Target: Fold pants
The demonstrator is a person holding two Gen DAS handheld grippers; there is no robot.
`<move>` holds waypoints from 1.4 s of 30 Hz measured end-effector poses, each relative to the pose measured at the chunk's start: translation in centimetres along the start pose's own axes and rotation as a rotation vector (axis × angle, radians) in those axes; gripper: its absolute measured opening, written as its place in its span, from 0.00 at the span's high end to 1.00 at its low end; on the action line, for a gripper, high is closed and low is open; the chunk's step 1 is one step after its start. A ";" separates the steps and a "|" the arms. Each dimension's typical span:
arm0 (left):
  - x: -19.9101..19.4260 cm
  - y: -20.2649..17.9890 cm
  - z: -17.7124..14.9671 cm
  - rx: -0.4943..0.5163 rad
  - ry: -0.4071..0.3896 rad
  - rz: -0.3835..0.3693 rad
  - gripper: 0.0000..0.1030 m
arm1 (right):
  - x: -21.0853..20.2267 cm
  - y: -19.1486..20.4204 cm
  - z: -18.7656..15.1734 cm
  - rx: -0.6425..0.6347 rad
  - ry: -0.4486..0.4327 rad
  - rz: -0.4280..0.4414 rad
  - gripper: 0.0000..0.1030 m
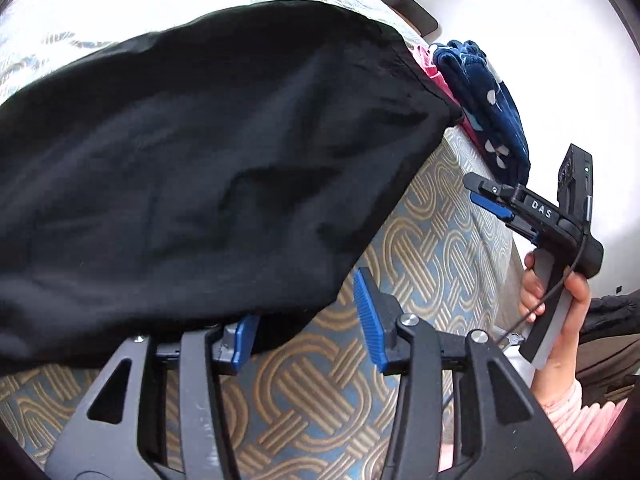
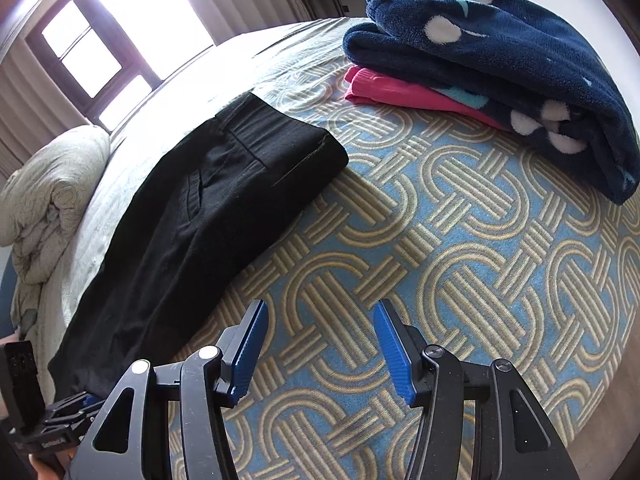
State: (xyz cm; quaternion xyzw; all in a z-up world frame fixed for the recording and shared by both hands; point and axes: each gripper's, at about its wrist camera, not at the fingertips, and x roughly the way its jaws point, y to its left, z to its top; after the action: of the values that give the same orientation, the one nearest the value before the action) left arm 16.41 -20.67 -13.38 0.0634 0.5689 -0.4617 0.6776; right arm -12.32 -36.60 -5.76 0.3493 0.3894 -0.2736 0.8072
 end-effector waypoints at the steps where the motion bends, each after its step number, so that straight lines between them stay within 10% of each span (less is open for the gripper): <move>1: 0.2 -0.4 0.2 0.010 0.002 0.007 0.68 | 0.1 0.0 0.1 0.003 0.002 0.004 0.46; 4: 0.4 -1.1 -0.2 0.053 0.013 0.070 0.83 | -0.2 0.2 1.0 -0.011 -0.013 0.010 0.46; 12: -0.5 -0.8 -1.9 0.020 -0.008 0.052 0.85 | -0.6 2.2 7.2 -0.214 -0.094 -0.020 0.31; 25: 0.0 -0.8 -1.6 -0.004 0.018 0.079 0.85 | 12.2 7.8 19.1 -0.279 0.129 0.089 0.27; 29: -0.1 -0.9 -1.4 -0.005 0.019 0.077 0.85 | 13.0 8.5 19.2 -0.236 0.084 0.005 0.94; 35: 0.2 -0.7 -1.5 0.004 0.022 0.055 0.85 | 13.7 7.1 20.3 -0.202 0.031 -0.048 0.94; 38: 0.1 -0.6 -1.7 0.005 0.025 0.048 0.85 | 14.3 7.1 19.9 -0.302 -0.014 -0.250 0.89; 42: 0.1 -0.7 -1.7 0.014 0.022 0.051 0.85 | 12.7 3.8 19.8 -0.178 0.073 -0.045 0.81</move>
State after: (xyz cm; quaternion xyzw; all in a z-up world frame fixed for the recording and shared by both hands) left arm 14.74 -20.10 -13.72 0.0876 0.5712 -0.4477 0.6823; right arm 6.03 -51.84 -5.91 0.2771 0.4489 -0.2434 0.8139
